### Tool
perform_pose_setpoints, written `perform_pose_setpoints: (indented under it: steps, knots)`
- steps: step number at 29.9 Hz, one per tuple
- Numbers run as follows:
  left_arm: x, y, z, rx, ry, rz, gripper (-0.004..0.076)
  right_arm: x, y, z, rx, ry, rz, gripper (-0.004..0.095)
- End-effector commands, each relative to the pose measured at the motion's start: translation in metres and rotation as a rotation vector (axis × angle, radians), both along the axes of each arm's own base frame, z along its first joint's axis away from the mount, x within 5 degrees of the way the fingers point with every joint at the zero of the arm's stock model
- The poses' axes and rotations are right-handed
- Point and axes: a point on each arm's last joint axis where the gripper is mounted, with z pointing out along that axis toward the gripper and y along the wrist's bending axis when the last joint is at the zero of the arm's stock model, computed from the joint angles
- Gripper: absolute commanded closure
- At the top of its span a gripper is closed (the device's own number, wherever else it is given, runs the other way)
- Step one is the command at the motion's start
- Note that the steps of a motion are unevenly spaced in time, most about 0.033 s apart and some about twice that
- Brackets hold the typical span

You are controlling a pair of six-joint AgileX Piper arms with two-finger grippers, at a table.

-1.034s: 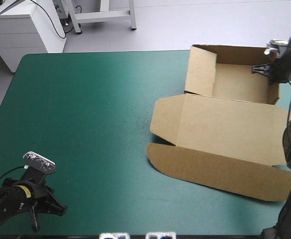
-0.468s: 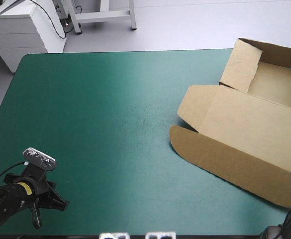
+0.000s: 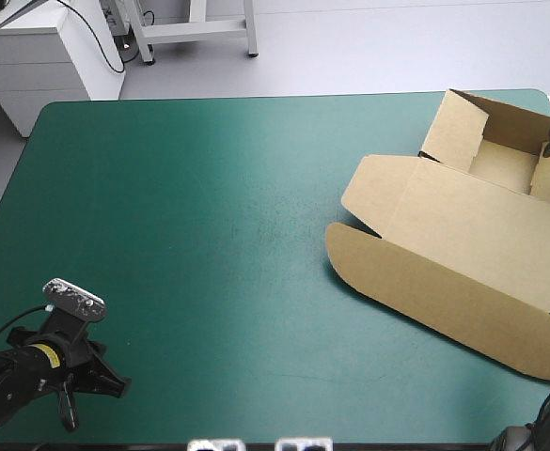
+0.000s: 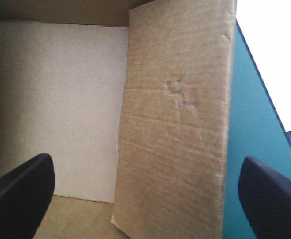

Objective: Fold the box

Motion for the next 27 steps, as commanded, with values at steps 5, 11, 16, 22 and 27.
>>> perform_pose_setpoints:
  steps: [5, 11, 16, 22, 27]
  knots:
    - [0.004, -0.002, 0.009, -0.024, -0.060, -0.006, 0.0732, -0.024, 0.023, 0.075, 0.004, -0.201, 0.027, 0.0041]
    - [0.004, -0.002, 0.009, -0.025, -0.064, -0.006, 0.0732, -0.050, 0.042, 0.120, -0.076, -0.294, 0.085, 0.0753]
    - [0.004, -0.002, 0.009, -0.025, -0.066, -0.006, 0.0732, -0.067, 0.068, 0.150, -0.138, -0.363, 0.165, 0.0913]
    - [0.005, -0.003, 0.009, -0.034, -0.066, -0.006, 0.0732, -0.080, 0.120, 0.168, -0.154, -0.404, 0.306, 0.0913]
    - [0.004, -0.003, 0.009, -0.036, -0.065, -0.006, 0.0732, -0.091, 0.174, 0.170, -0.143, -0.407, 0.472, 0.0913]
